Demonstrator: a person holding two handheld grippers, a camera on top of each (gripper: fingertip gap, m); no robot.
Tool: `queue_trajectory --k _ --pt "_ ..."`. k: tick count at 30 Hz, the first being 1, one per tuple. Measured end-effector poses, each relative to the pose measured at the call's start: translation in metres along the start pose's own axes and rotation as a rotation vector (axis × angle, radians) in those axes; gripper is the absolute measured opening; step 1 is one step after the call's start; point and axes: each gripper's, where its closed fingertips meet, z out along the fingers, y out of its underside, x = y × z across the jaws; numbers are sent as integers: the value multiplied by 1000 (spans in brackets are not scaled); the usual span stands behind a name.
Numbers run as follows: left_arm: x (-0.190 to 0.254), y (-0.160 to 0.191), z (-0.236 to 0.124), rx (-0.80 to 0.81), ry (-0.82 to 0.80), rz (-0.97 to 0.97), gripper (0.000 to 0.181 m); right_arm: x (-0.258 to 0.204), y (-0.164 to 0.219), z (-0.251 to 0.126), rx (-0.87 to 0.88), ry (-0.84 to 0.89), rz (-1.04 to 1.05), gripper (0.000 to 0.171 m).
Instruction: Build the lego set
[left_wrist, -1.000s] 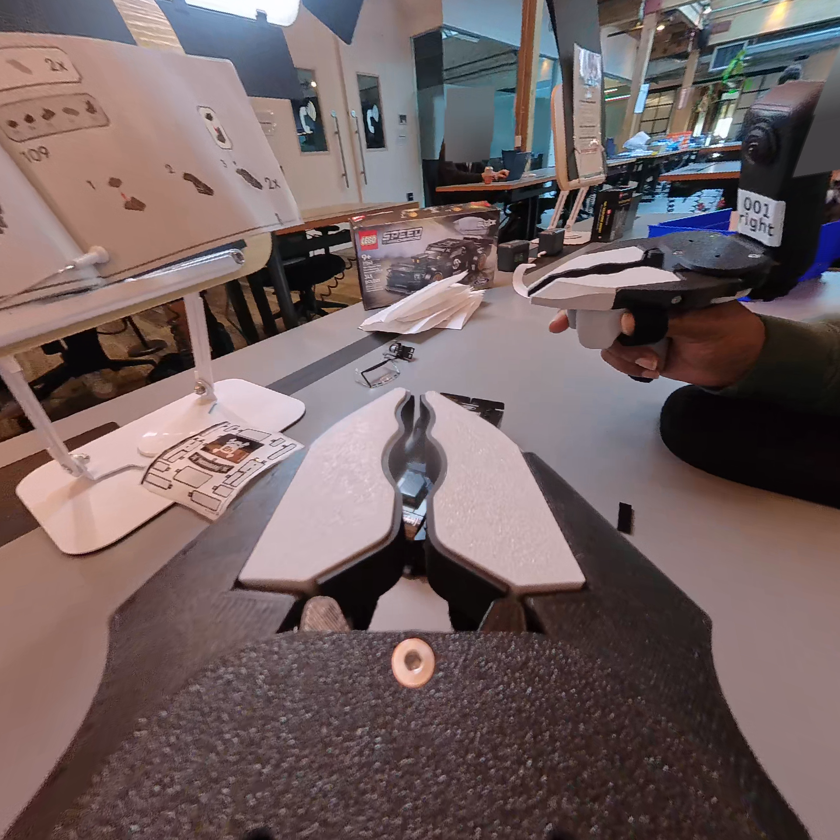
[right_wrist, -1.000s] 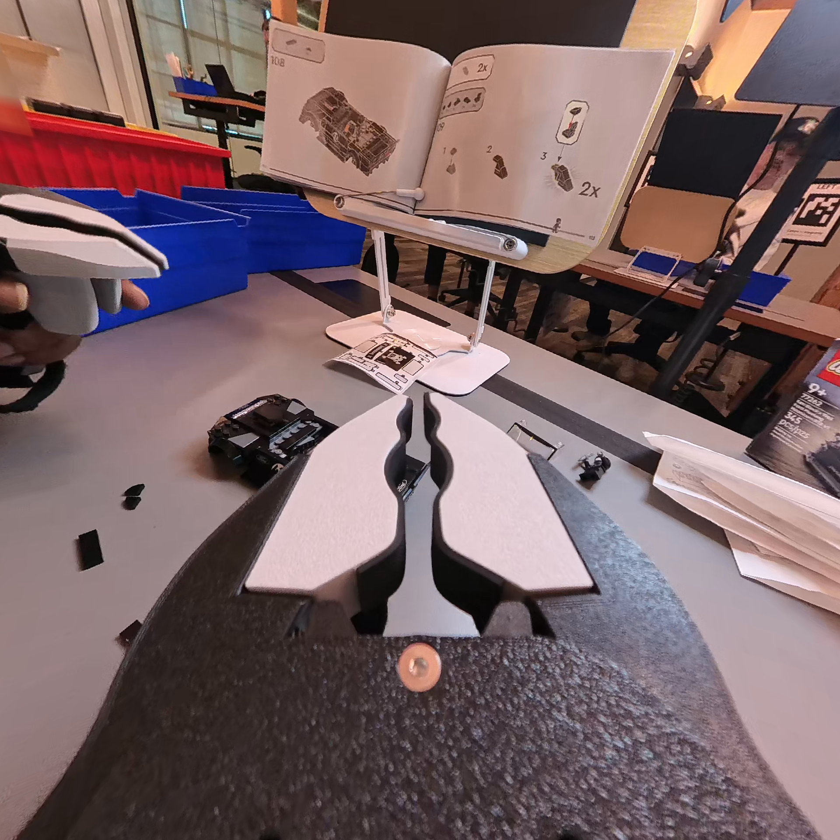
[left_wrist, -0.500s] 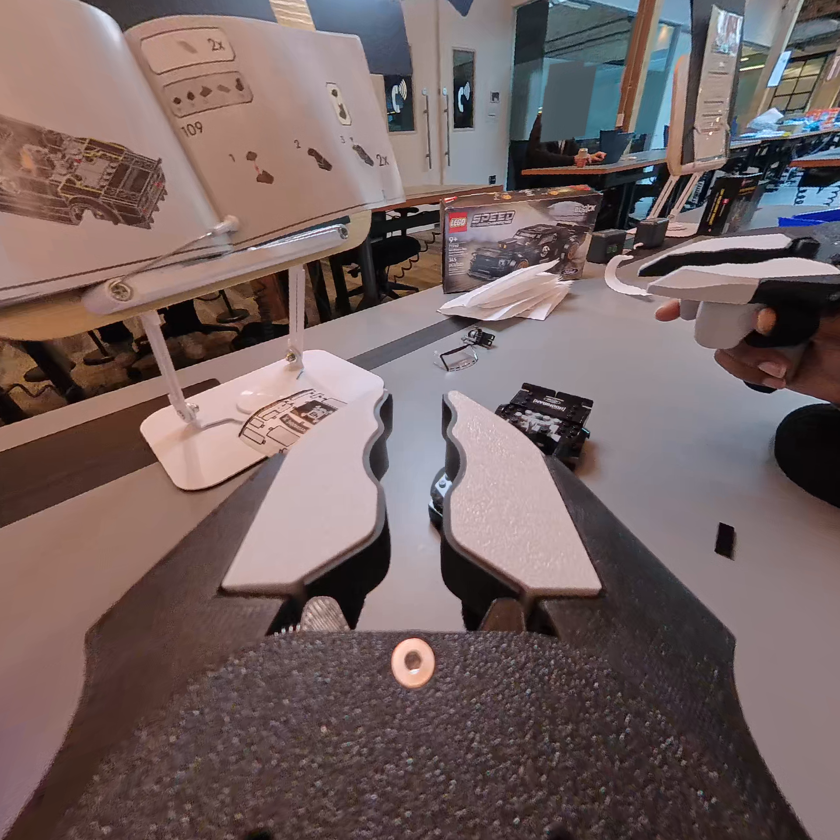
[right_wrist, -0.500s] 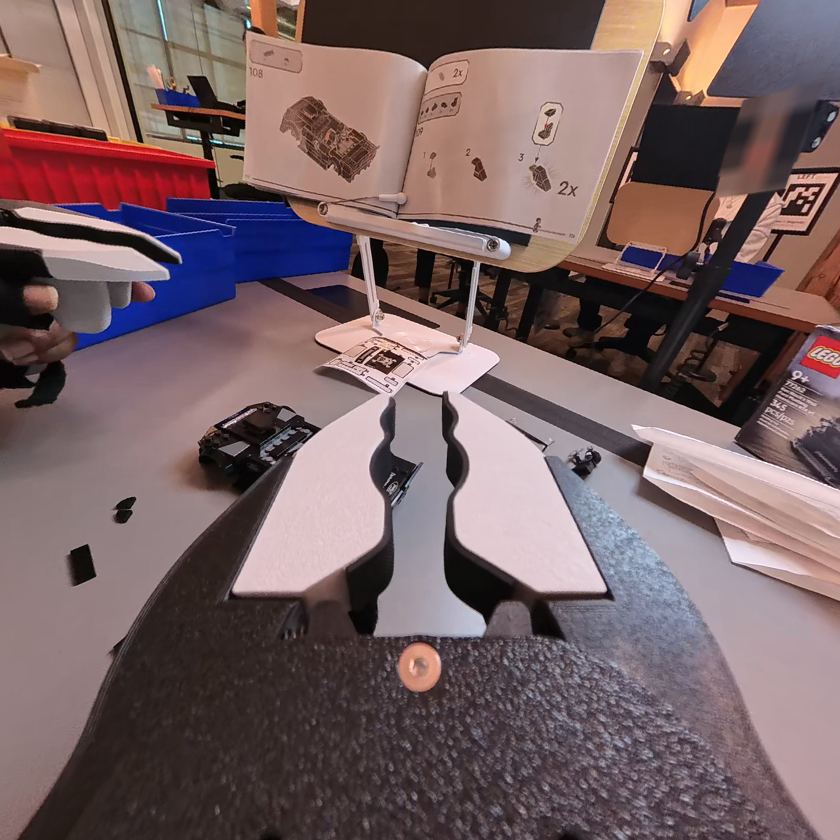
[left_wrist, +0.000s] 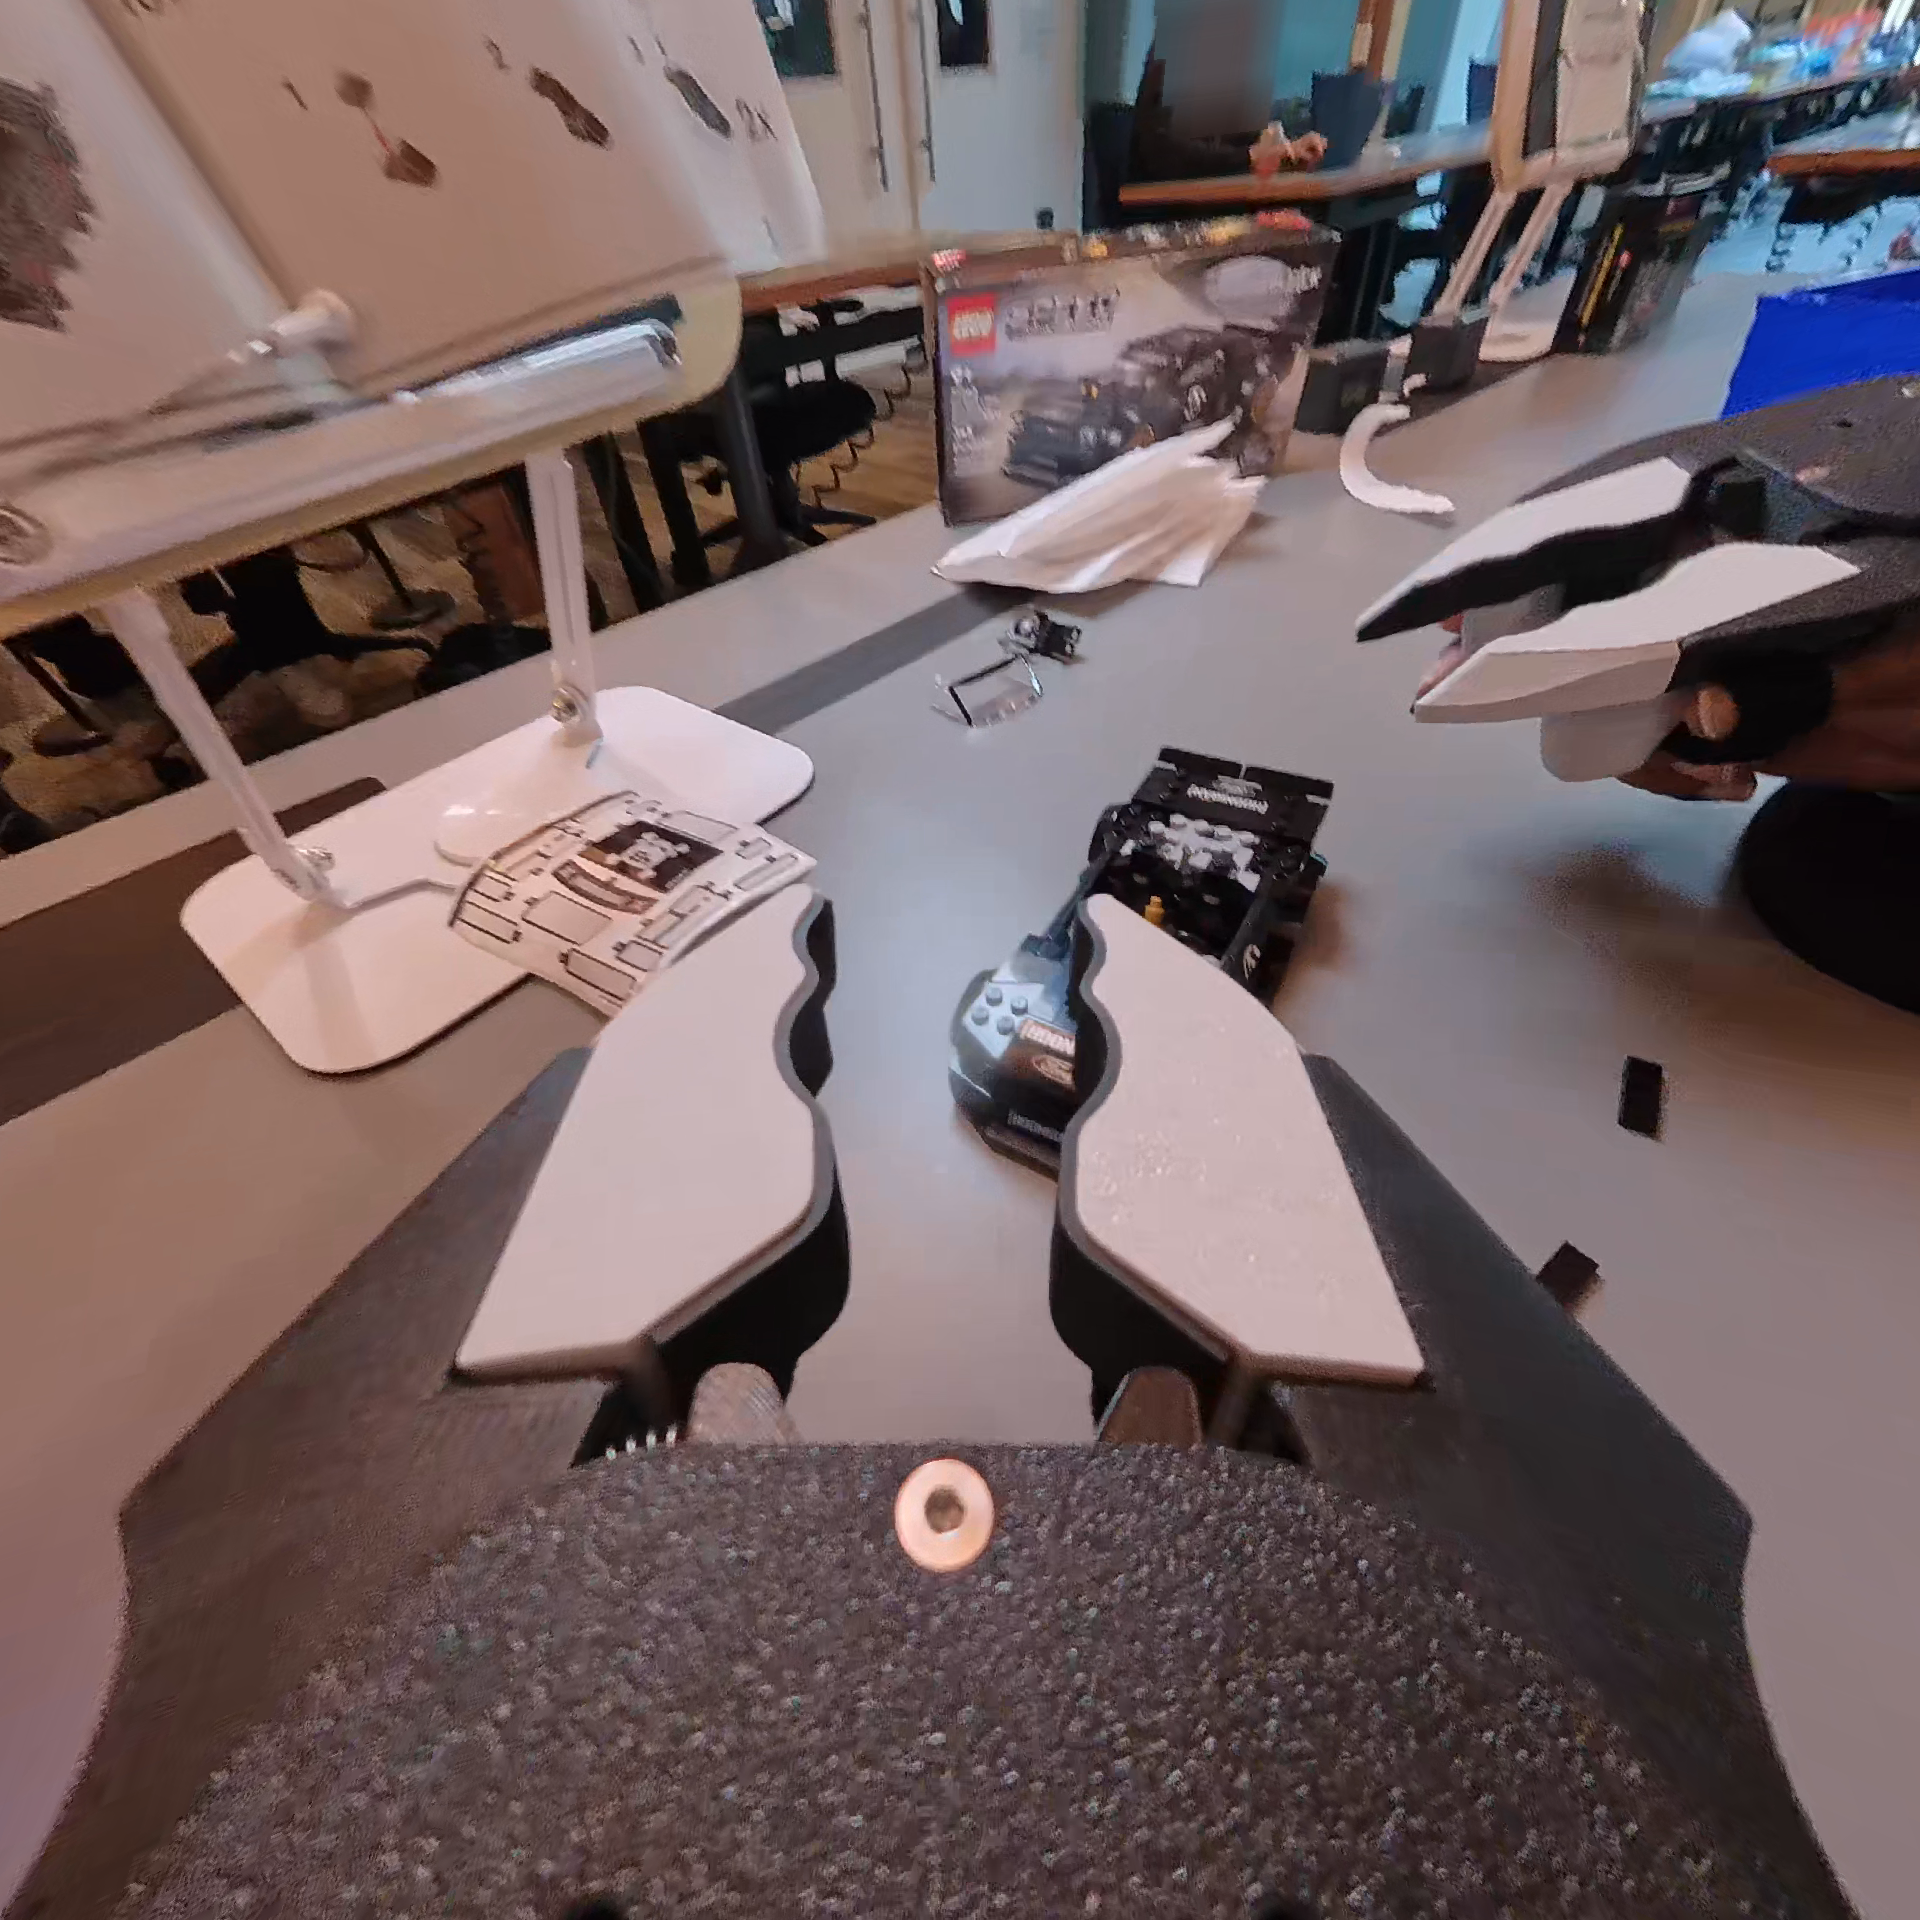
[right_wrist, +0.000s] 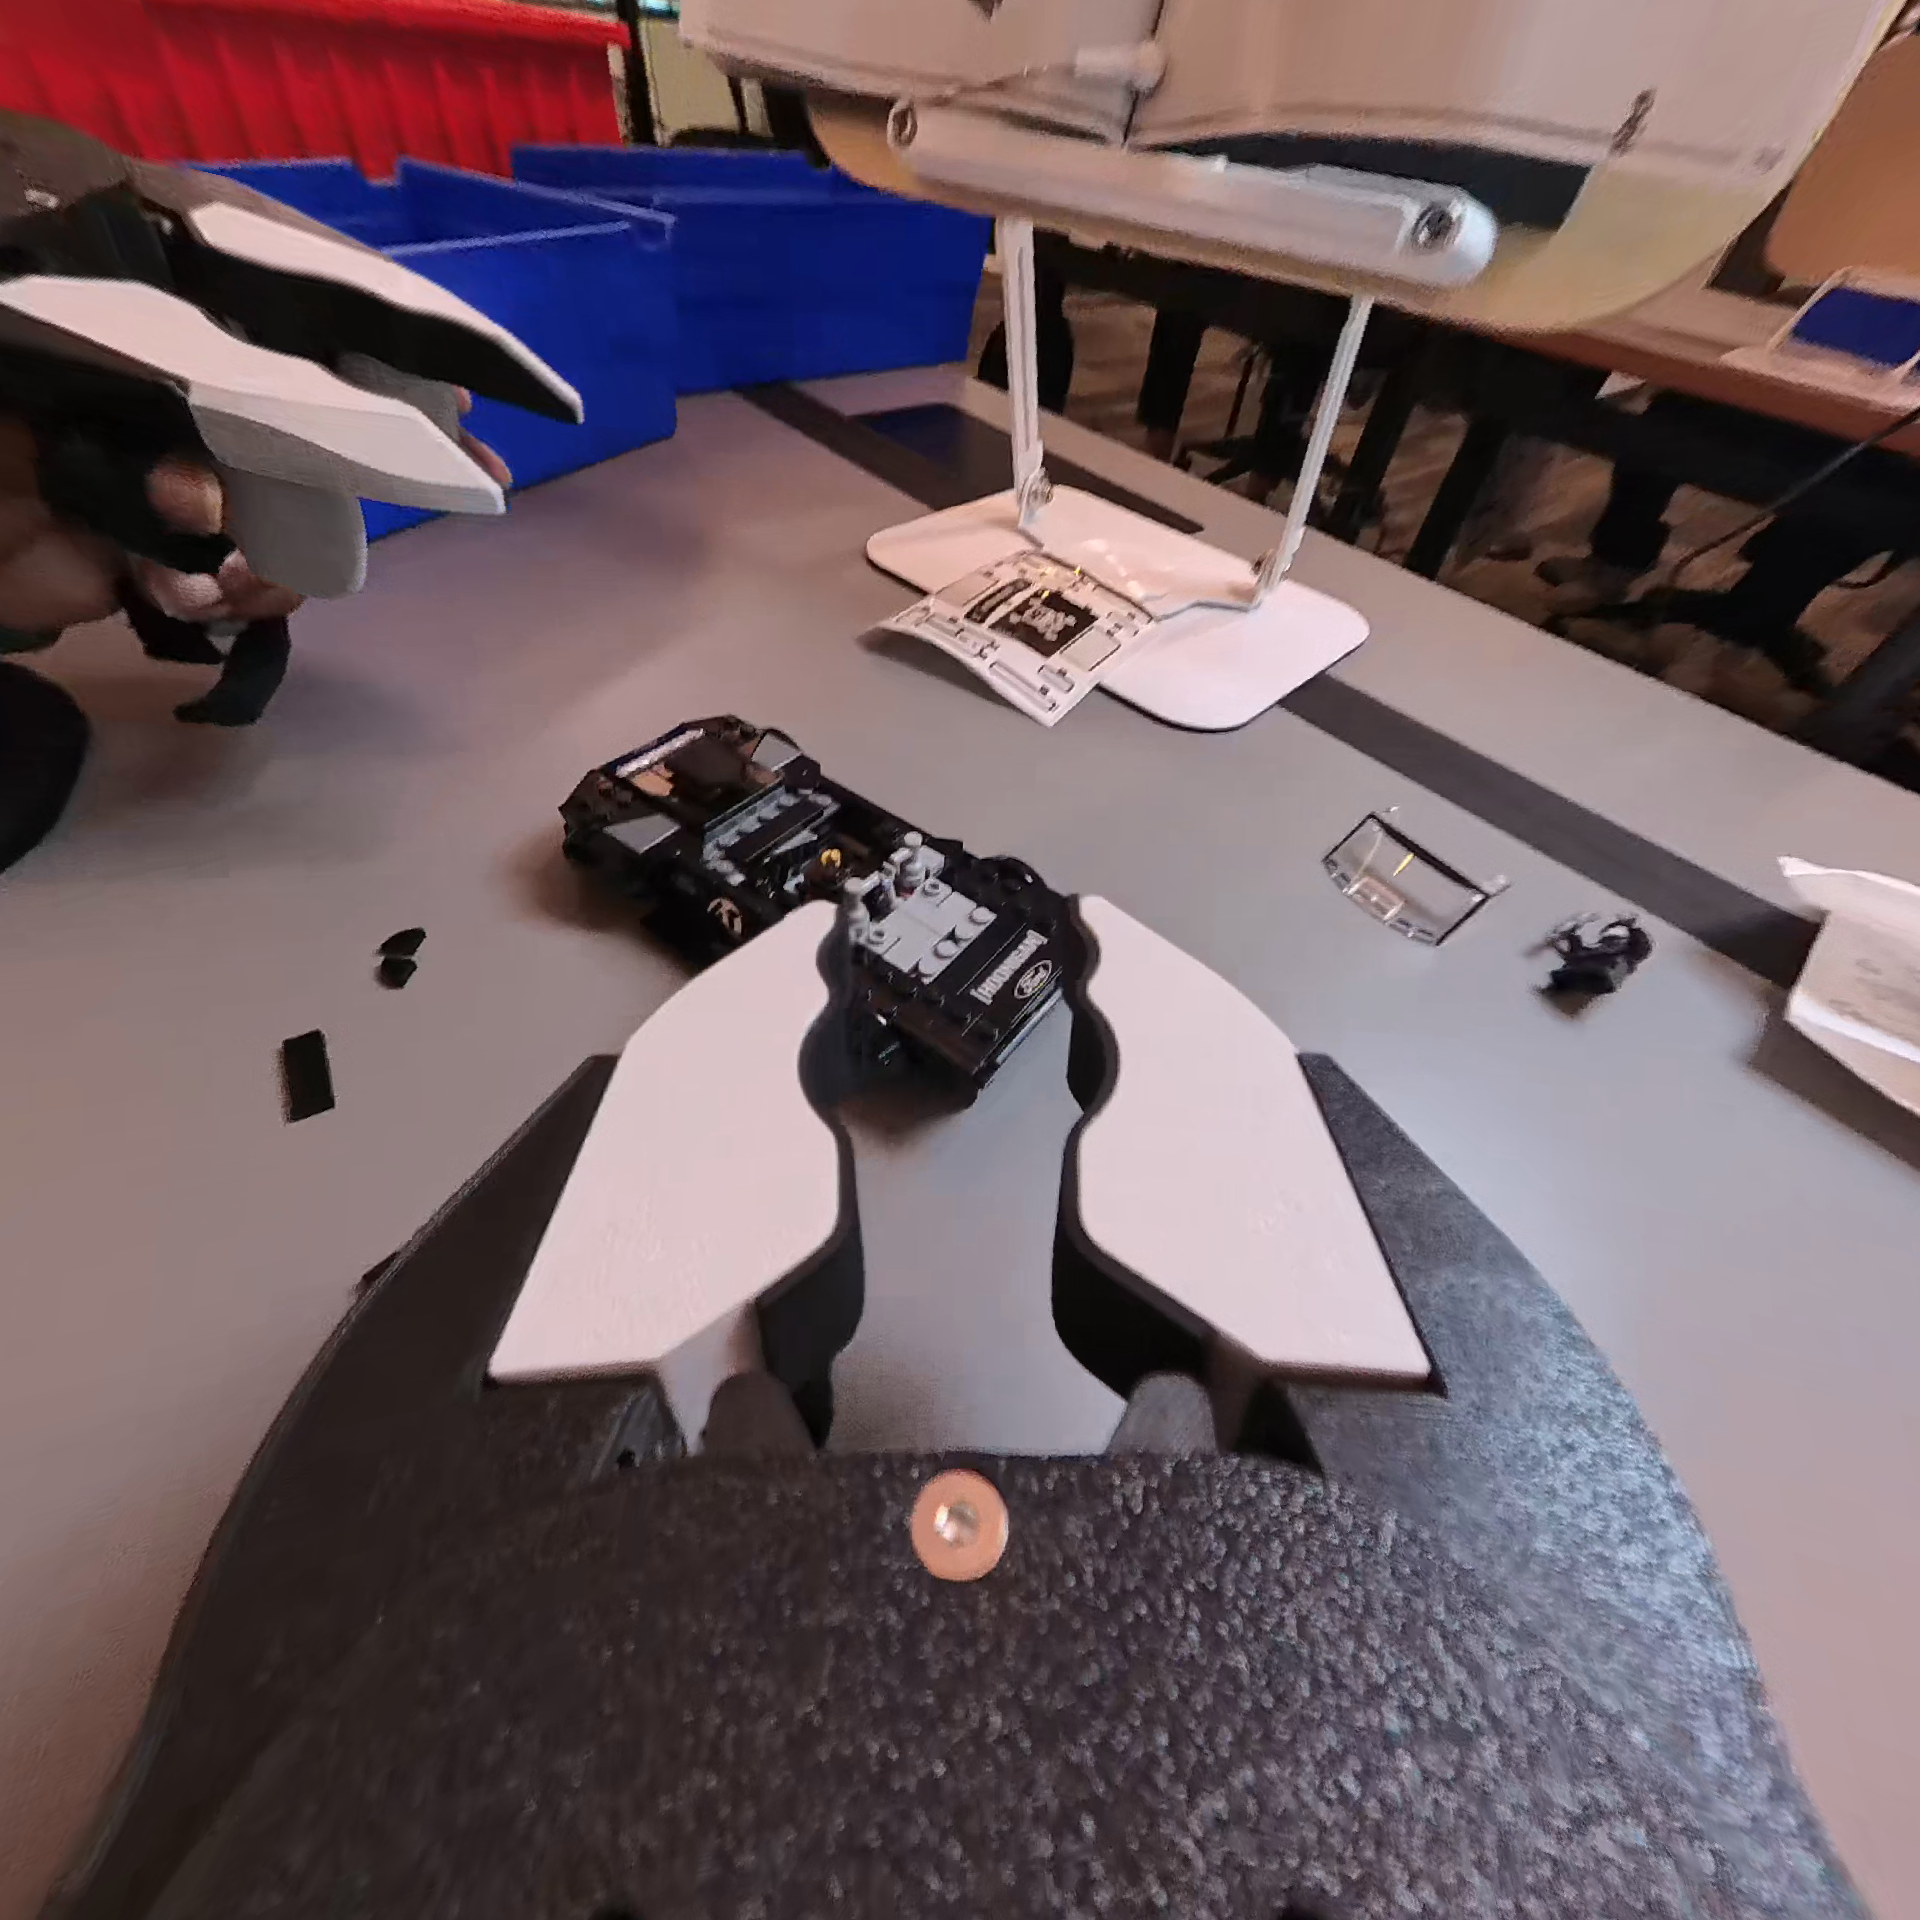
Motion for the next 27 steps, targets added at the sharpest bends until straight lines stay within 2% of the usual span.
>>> queue_trajectory --k 6,11,16,27 --pt "23 26 14 -137 101 41 61 1 24 9 -127 -22 22 50" --pt "30 50 30 -261 162 69 65 9 36 19 -199 21 -21 45" --pt "38 69 47 -369 248 46 83 4 40 25 -227 -4 -16 39" --pt "41 82 55 -433 255 137 84 7 44 19 -238 21 -25 30"
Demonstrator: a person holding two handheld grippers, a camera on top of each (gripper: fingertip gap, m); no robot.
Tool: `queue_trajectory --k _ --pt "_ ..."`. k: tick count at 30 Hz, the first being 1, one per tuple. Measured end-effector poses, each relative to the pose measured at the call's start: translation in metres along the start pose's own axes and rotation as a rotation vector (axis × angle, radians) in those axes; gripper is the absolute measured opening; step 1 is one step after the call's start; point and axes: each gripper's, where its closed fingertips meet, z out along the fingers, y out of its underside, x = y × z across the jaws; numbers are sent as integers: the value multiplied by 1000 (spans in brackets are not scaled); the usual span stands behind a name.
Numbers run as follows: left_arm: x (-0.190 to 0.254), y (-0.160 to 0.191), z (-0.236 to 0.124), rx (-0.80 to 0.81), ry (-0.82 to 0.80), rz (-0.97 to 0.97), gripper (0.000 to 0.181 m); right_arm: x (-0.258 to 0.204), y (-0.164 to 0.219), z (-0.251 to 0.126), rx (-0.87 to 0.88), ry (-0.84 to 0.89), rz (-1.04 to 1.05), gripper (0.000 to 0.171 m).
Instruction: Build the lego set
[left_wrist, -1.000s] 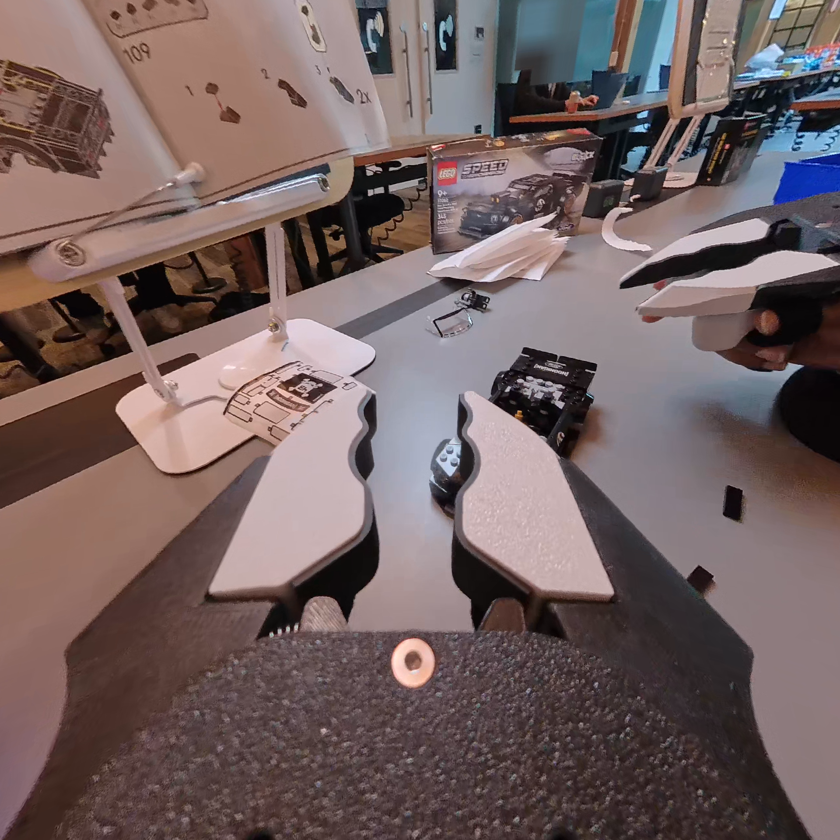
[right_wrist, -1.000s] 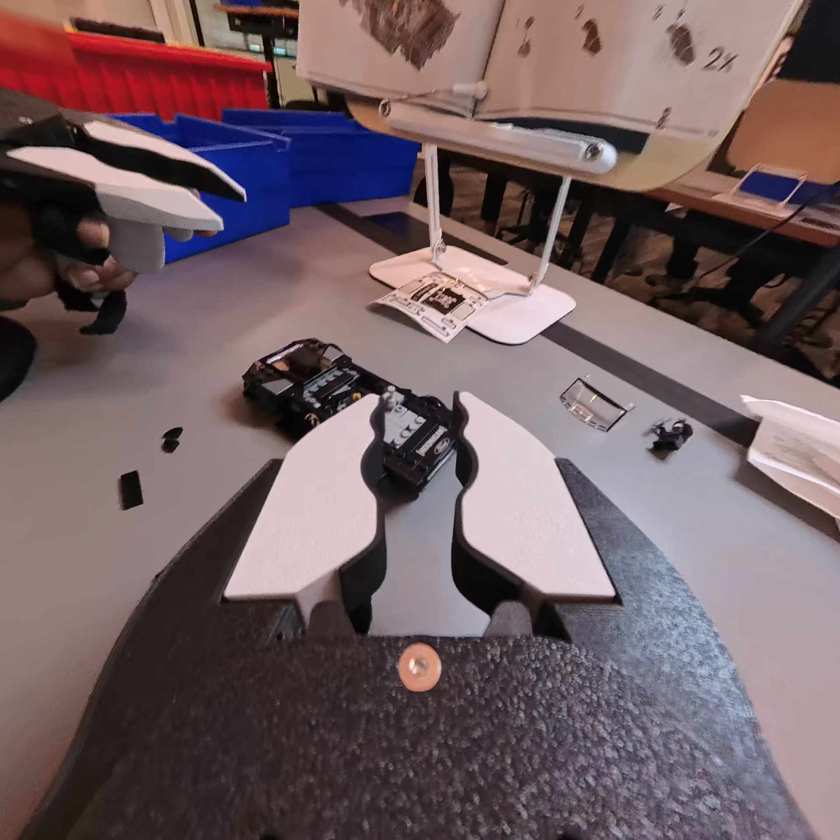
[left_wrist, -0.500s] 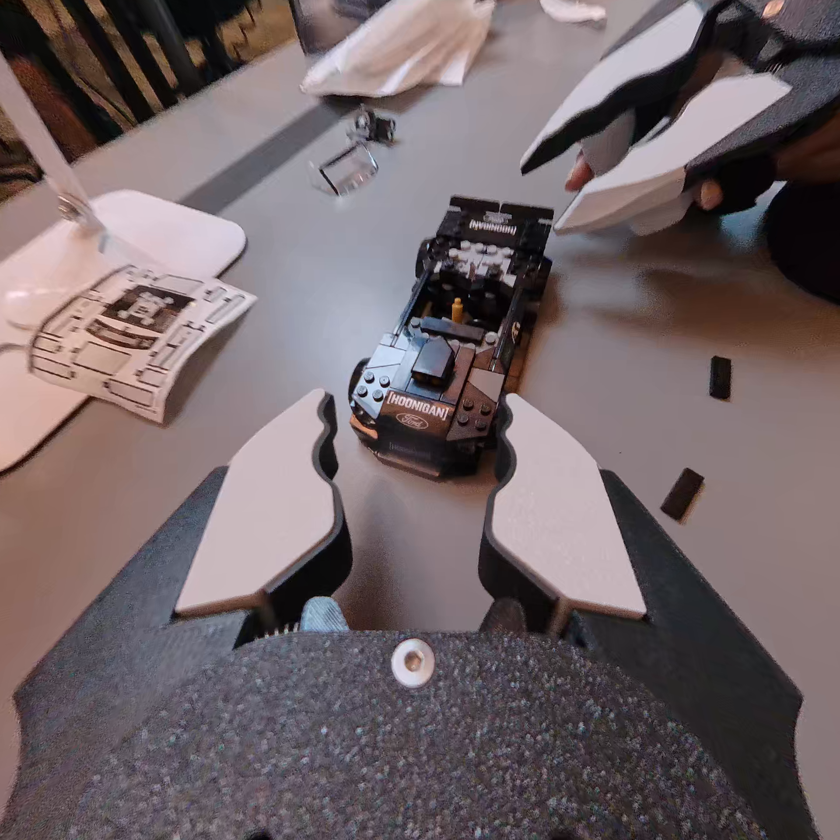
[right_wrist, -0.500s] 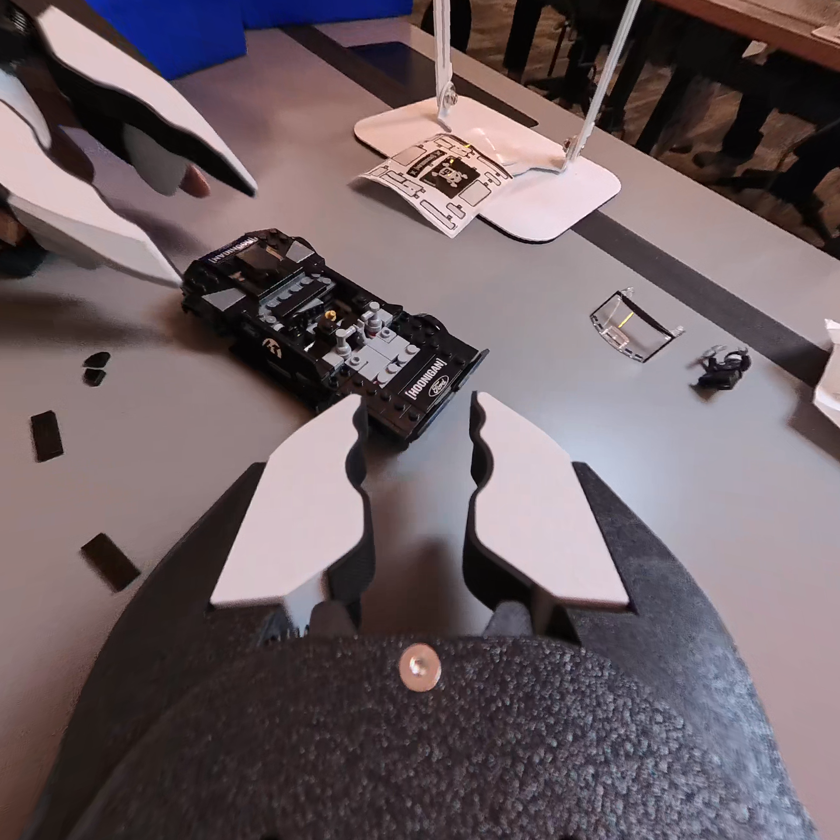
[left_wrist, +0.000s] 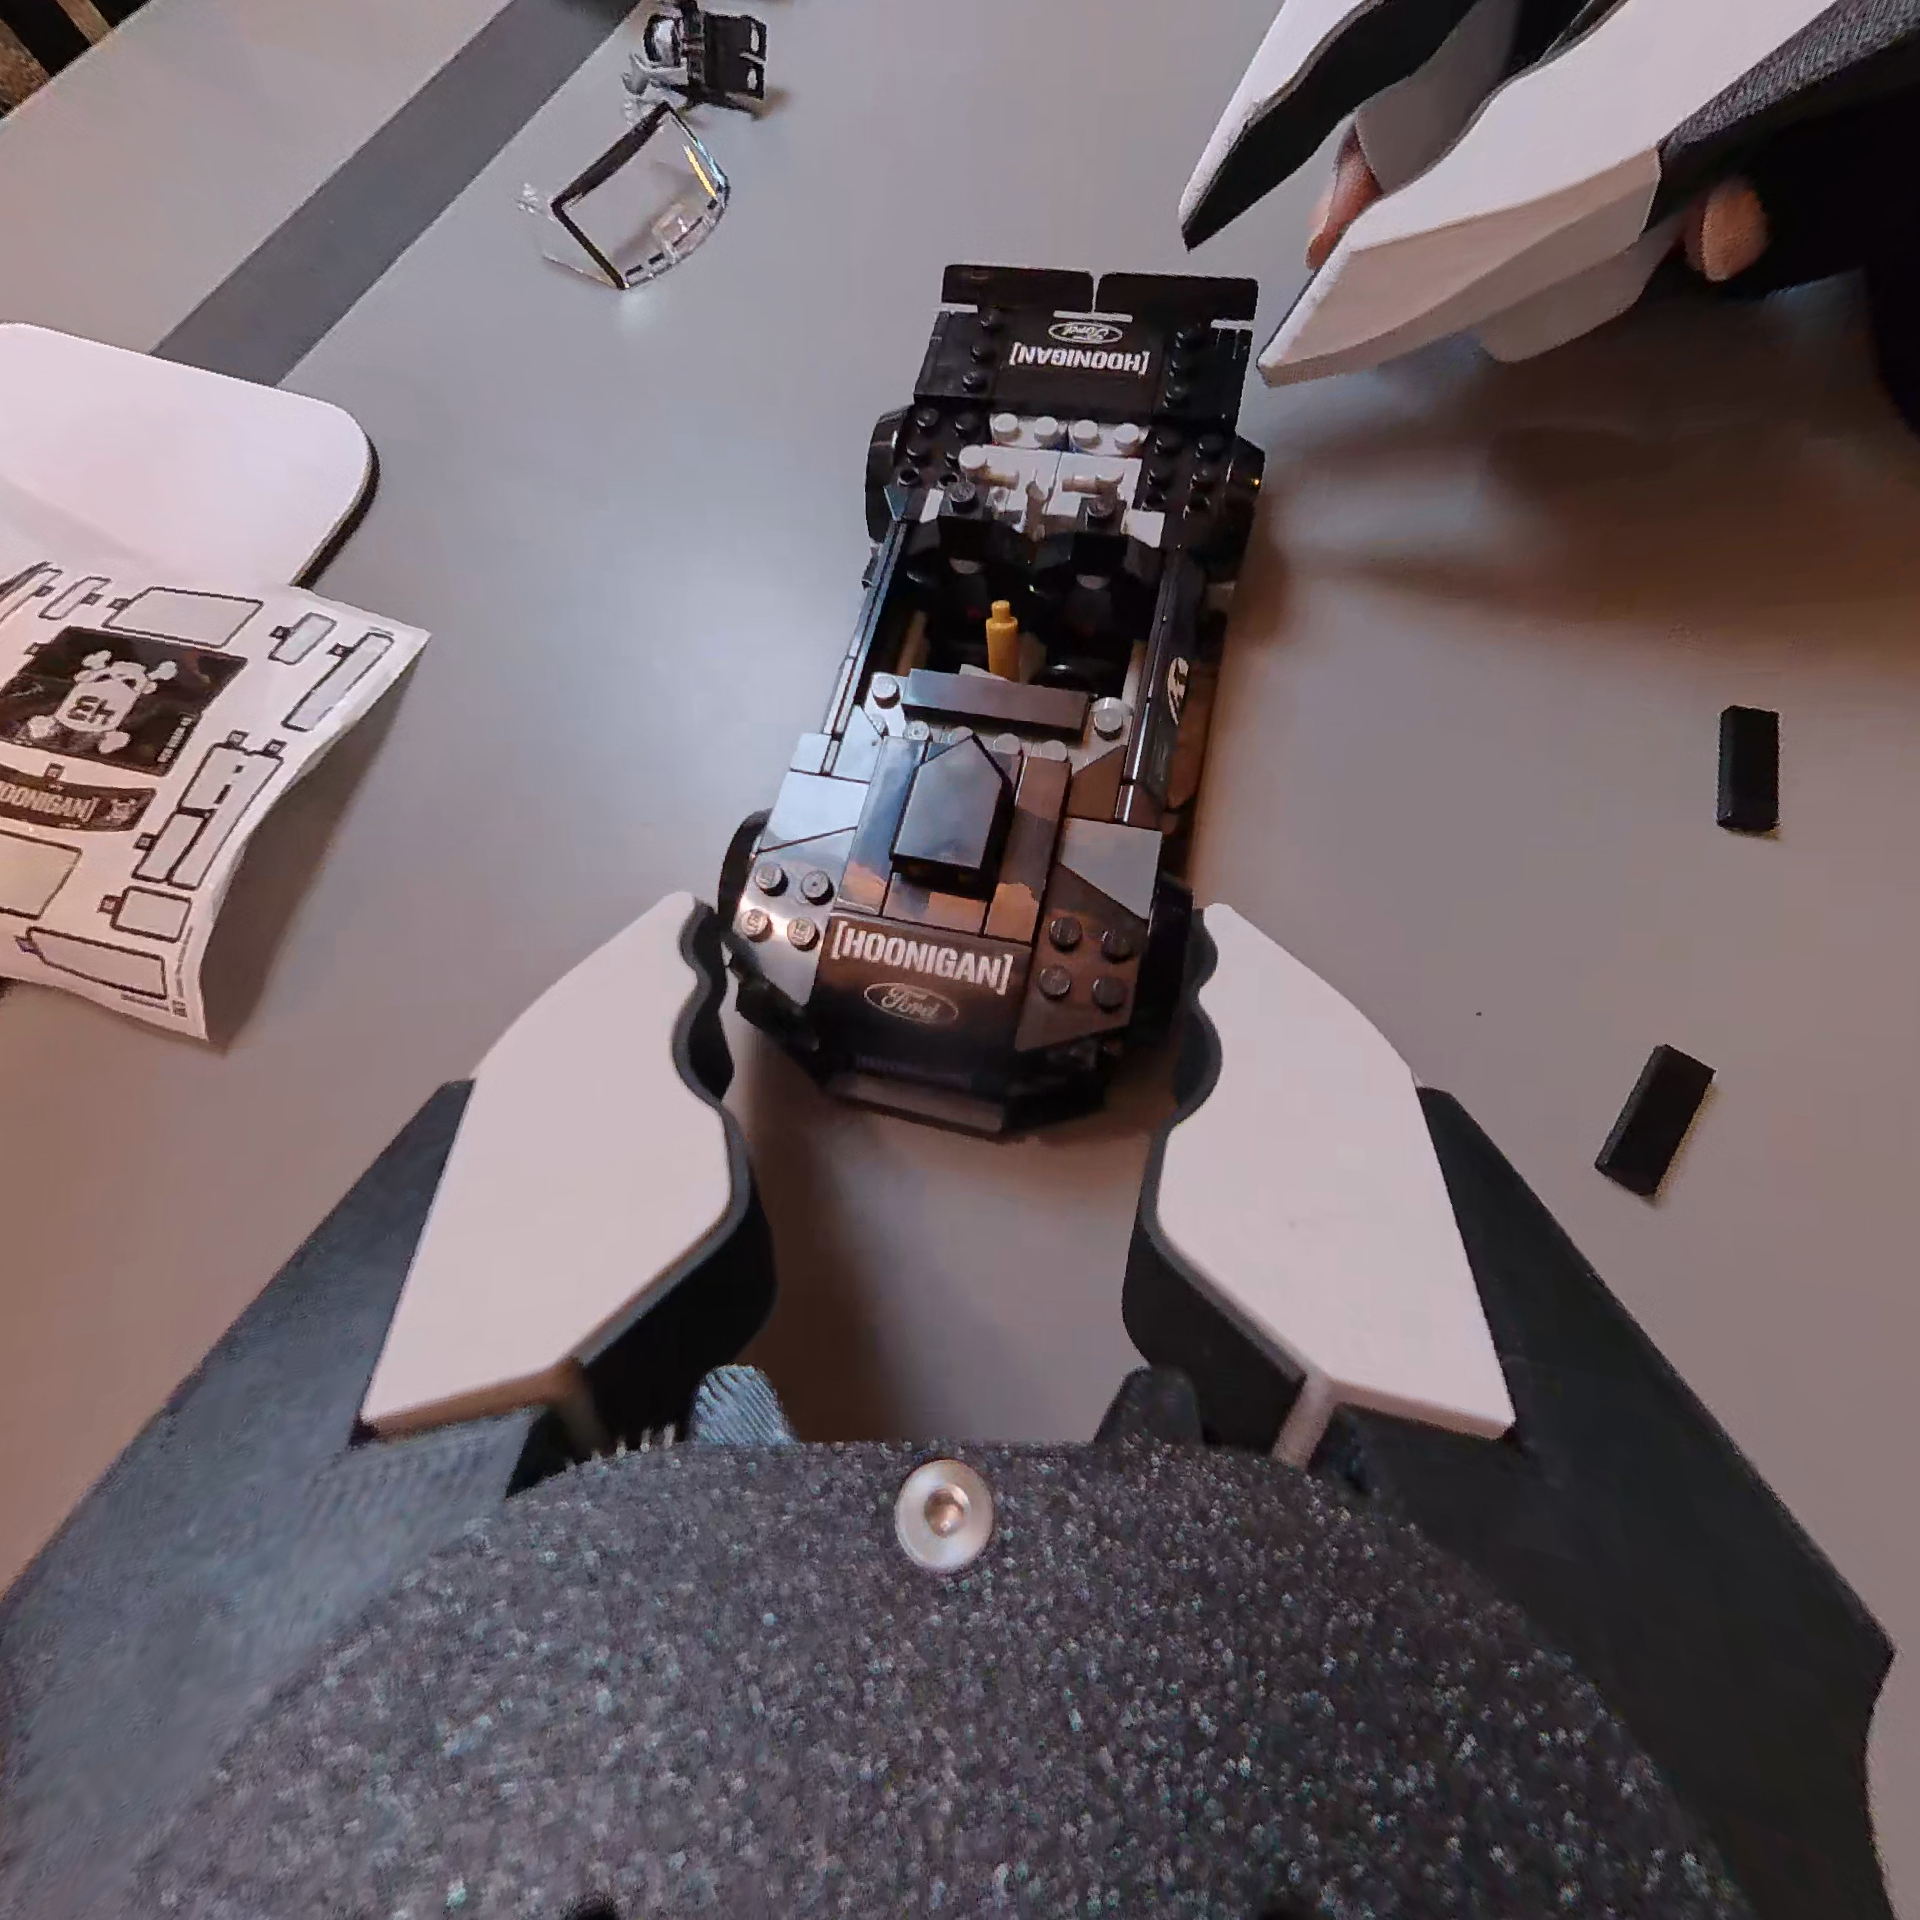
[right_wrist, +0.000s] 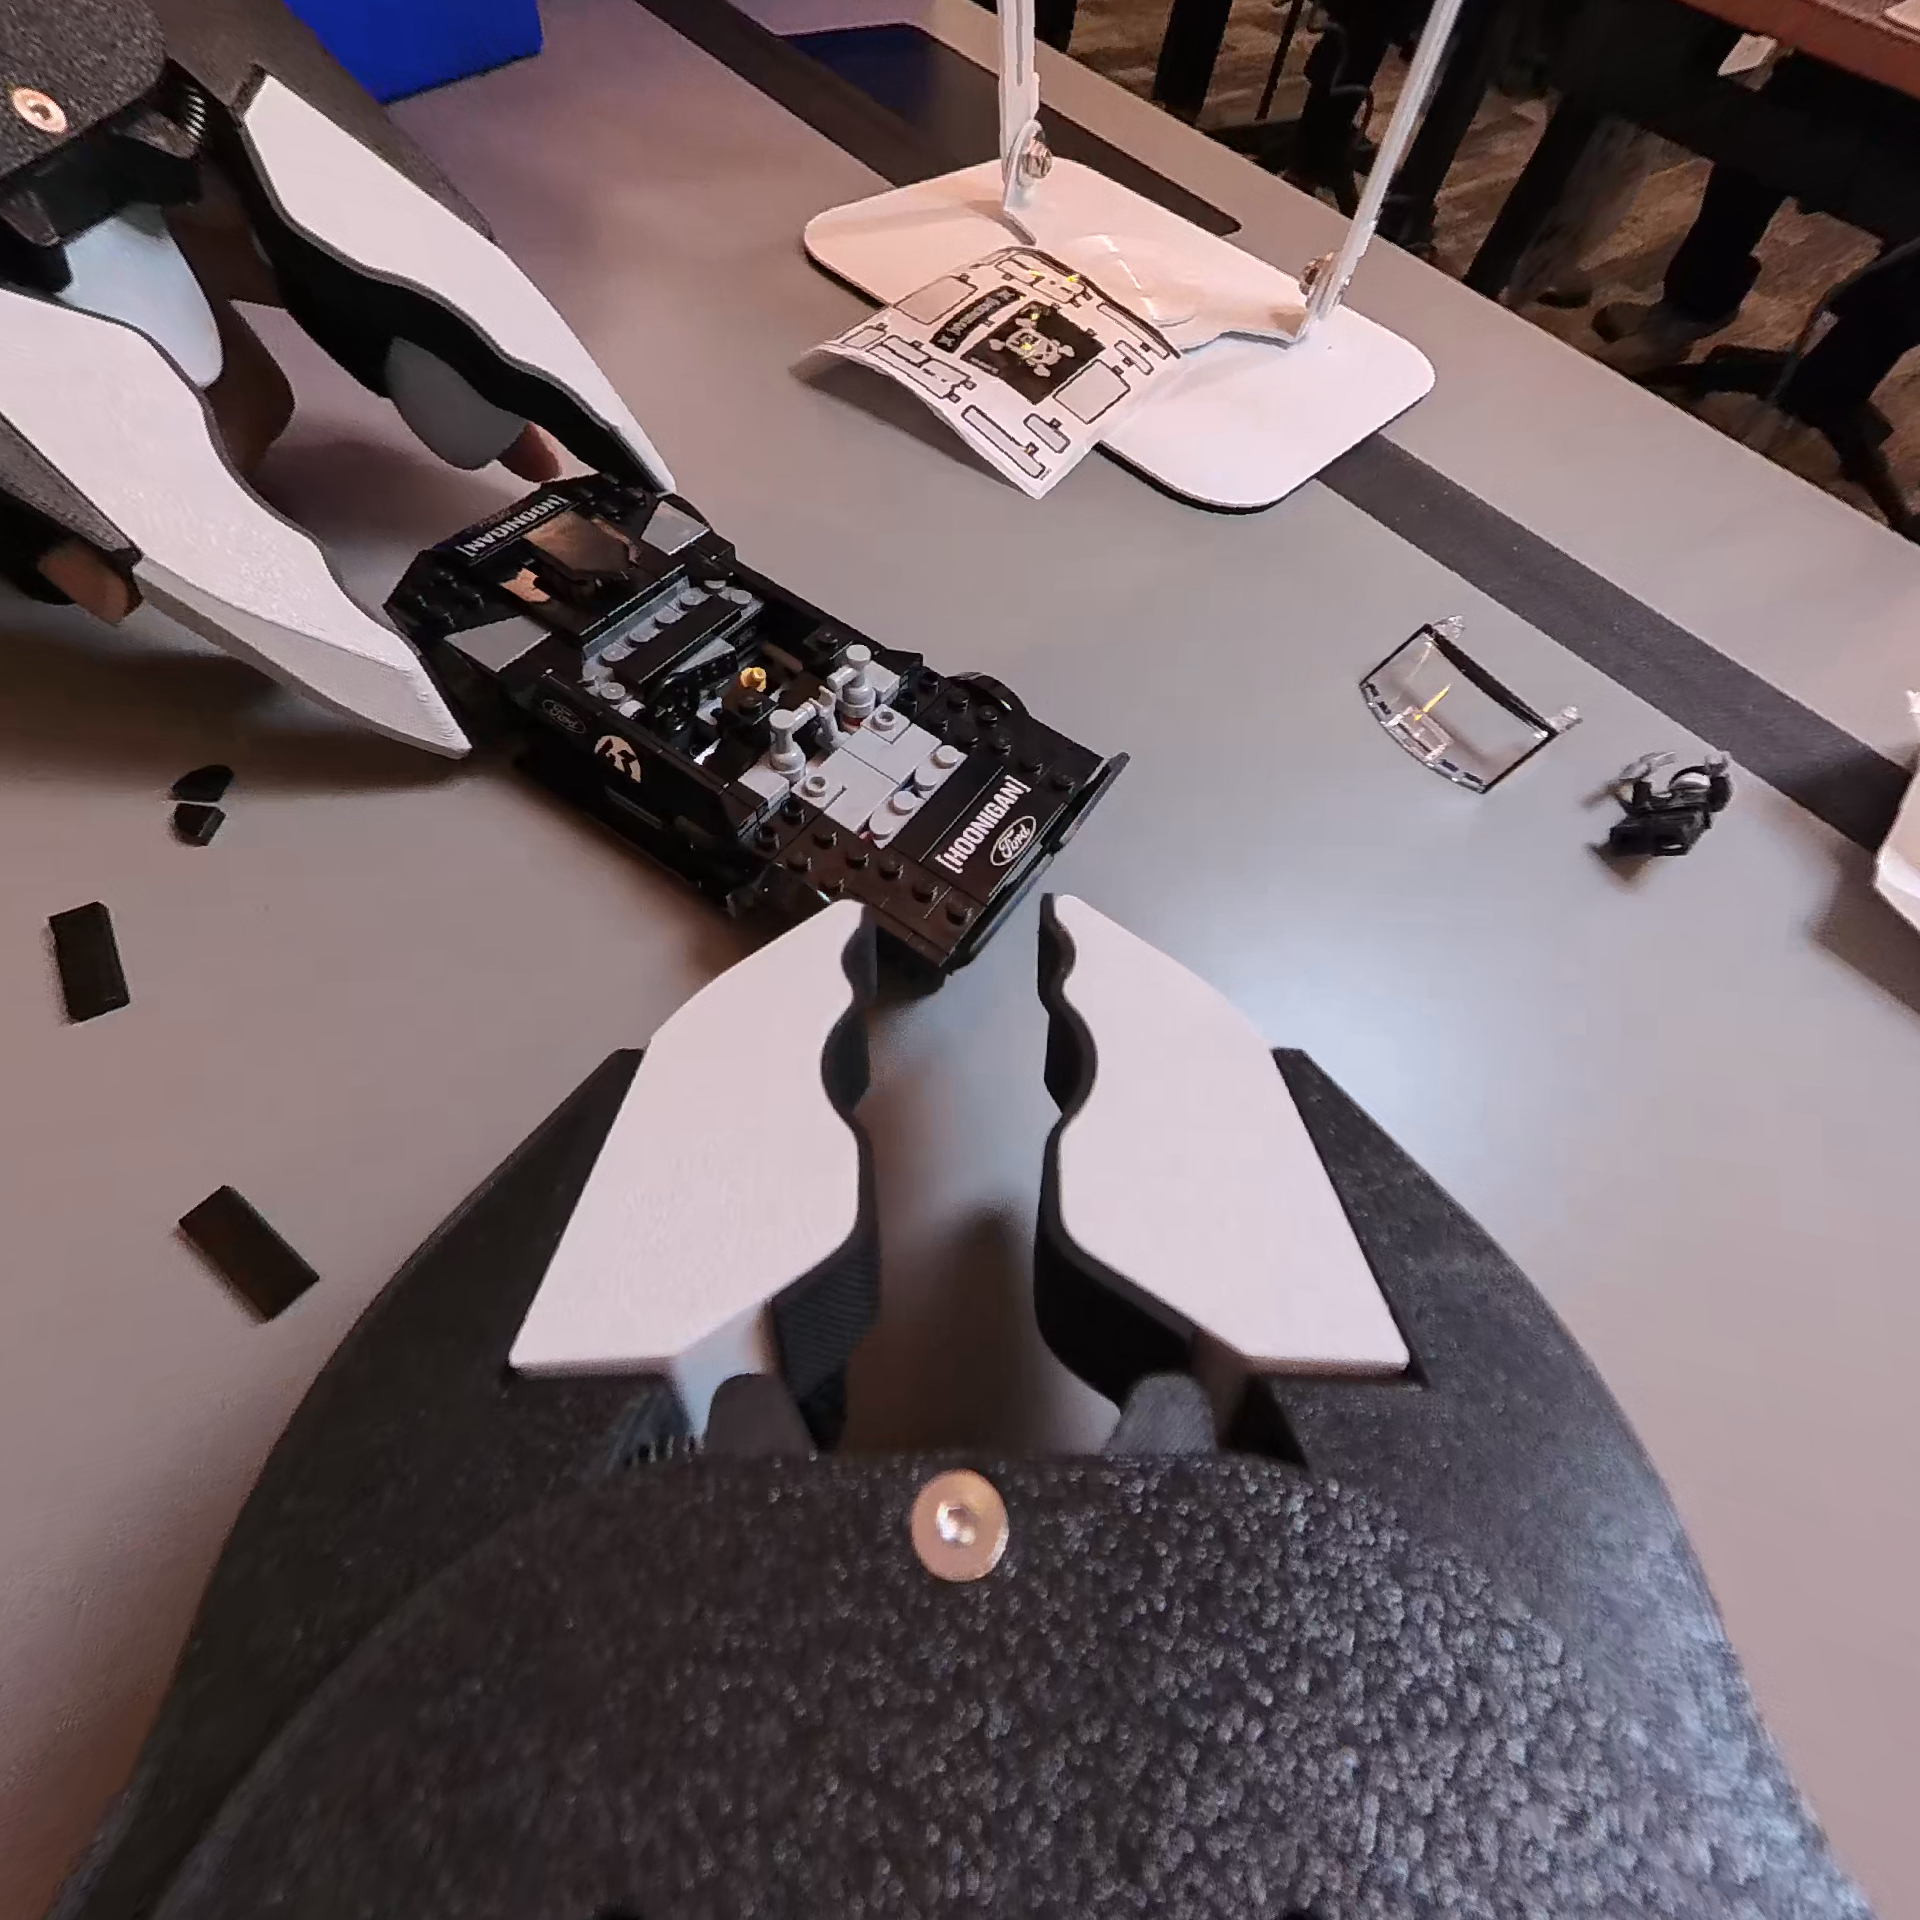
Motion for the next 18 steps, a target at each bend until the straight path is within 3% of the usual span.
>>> queue_trajectory --k 12,18 --pt "0 1 -2 7 -21 25 83 7 -17 -12 110 25 18 29" --pt "-5 -17 -27 172 -31 -78 75 14 -25 -22 173 63 19 29"
